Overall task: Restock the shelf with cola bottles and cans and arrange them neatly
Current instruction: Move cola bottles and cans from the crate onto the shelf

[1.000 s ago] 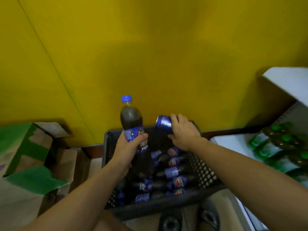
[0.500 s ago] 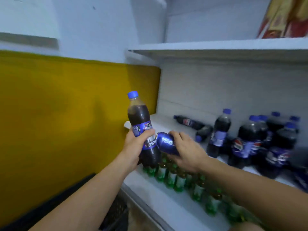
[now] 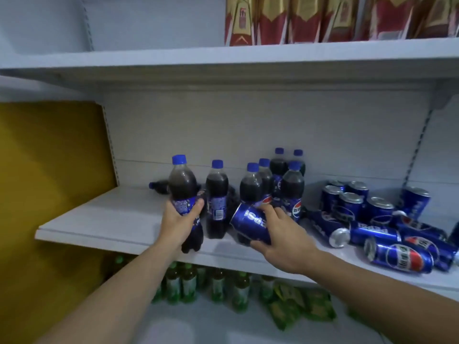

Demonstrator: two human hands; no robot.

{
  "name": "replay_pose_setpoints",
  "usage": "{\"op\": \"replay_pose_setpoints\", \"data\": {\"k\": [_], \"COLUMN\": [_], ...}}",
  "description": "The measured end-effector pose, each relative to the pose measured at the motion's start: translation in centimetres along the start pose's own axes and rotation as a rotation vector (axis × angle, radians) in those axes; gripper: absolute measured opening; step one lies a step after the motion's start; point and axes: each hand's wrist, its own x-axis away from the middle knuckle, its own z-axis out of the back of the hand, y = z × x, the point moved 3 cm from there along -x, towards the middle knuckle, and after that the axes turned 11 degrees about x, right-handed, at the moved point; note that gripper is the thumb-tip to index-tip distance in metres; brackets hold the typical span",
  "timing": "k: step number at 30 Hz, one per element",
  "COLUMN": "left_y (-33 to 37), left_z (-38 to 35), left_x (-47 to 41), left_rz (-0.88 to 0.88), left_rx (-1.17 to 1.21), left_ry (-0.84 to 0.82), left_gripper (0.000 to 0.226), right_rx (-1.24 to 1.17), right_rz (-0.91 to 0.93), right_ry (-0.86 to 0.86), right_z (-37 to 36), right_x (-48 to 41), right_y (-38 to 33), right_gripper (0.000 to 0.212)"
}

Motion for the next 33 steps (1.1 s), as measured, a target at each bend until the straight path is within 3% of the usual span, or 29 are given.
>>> {"op": "replay_pose_setpoints", "data": {"k": [7, 12, 17, 21, 23, 27, 33], "left_y": [-5.0, -6.7, -7.5, -4.8, -3.3, -1.3, -2.0], "left_z": [-1.6, -1.9, 0.6, 0.7, -0.7, -6.3, -17.7], "left_x": [-5.4, -6.2, -2.9, -0.1, 1.4, 4.8, 10.8], "left_rz": [-0.053, -0.049, 0.036, -0.141, -0.244, -0.342, -0.331], "left_rx": [-0.135, -0.096, -0.172, -0.257, -0.244, -0.208, -0.222], "left_ry": [-0.075, -0.12, -0.041, 0.101, 0.071, -0.144, -0.619], "left_gripper": [0.064, 0.073, 0.111, 0.082, 0.065, 0.04, 0.021], "right_rx": [0.023, 0.065, 0.076, 0.051, 0.054, 0.075, 0.083], "right_rz": [-0.036, -0.009, 0.006, -0.008, -0.028, -0.088, -0.265], "right_ry": [-0.033, -0.045, -0.043, -0.033, -0.028, -0.028, -0.002], "right_z": [-2.1, -2.7, -2.7, -2.6, -2.3, -0.8, 2.7], "right_x": [-1.4, -2.1, -1.9, -0.6, 0.5, 3.1, 6.5], "right_y": [2.7, 2.1, 1.6, 2.1, 3.0, 6.1, 14.5], "right_gripper": [0.083, 0.08, 0.08, 0.079, 0.078, 0.083, 0.077]}}
